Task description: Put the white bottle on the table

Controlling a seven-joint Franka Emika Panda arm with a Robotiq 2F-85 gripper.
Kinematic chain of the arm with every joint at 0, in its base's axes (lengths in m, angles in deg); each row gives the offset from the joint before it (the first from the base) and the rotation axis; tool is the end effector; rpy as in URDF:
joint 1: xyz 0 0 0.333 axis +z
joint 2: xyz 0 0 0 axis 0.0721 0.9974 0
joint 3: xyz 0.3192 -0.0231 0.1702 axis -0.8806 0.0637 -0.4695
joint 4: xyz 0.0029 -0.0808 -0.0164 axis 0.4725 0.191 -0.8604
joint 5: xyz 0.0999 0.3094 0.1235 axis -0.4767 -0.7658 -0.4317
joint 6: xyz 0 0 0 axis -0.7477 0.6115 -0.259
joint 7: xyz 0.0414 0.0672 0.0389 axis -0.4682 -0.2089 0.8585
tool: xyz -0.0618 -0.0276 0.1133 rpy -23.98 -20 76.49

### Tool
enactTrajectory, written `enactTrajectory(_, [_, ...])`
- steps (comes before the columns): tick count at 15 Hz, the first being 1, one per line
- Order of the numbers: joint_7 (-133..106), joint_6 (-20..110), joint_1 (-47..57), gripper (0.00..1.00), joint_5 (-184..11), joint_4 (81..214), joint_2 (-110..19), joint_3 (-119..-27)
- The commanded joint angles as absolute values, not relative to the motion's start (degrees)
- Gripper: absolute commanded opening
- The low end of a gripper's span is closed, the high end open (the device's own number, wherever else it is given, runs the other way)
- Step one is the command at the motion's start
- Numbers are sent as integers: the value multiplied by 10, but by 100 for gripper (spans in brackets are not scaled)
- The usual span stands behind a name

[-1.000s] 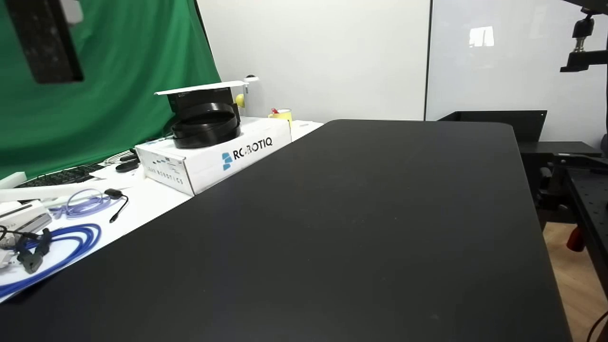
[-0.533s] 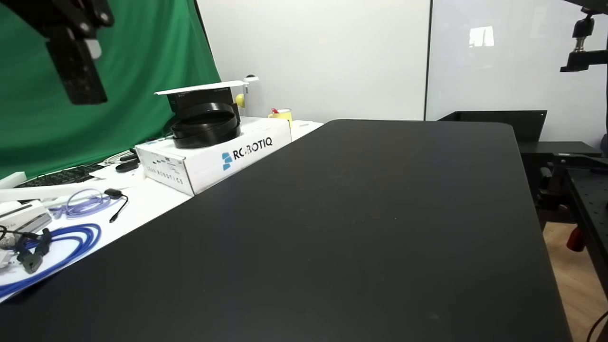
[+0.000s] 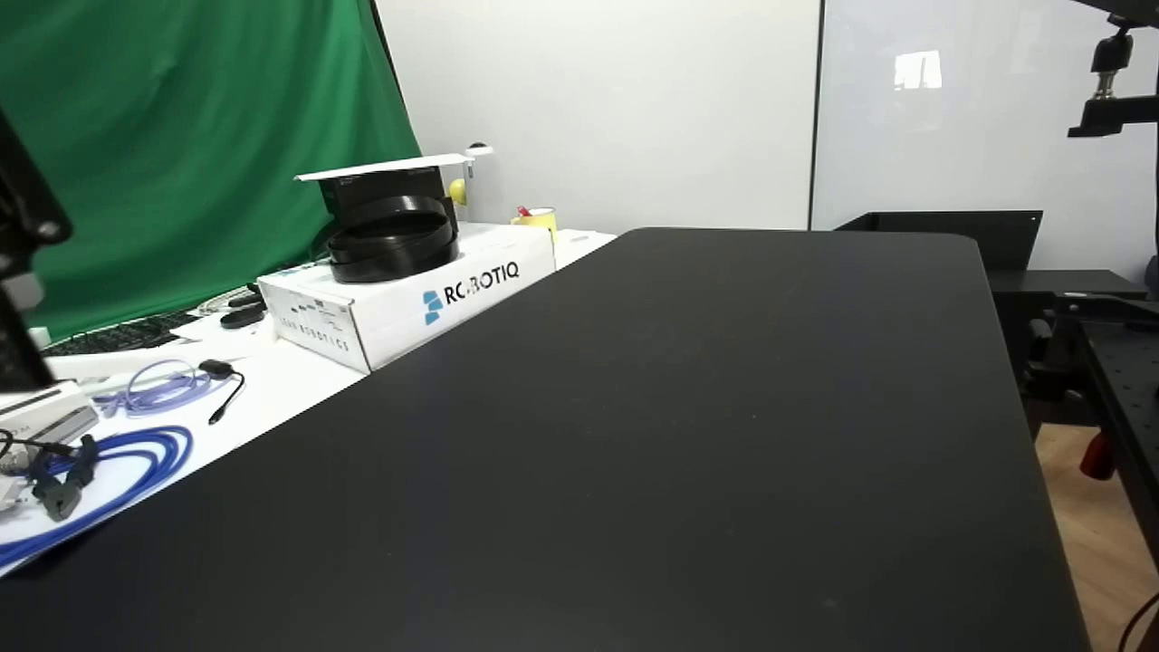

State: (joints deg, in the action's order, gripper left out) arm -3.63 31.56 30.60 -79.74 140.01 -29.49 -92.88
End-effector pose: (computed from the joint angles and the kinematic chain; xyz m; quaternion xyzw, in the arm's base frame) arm 0.5476 0.4316 0.3954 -0.9652 -0.2584 -0.0354 0.0193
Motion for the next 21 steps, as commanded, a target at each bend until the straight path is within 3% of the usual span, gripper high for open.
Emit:
enactTrajectory(1, [-37, 278, 345, 100, -811, 1316, -242, -923])
enactTrajectory(13, [-87, 287, 425, 100, -792, 1214, -156, -890])
enactTrajectory(21, [-69, 215, 436, 100, -809, 1173, -140, -878])
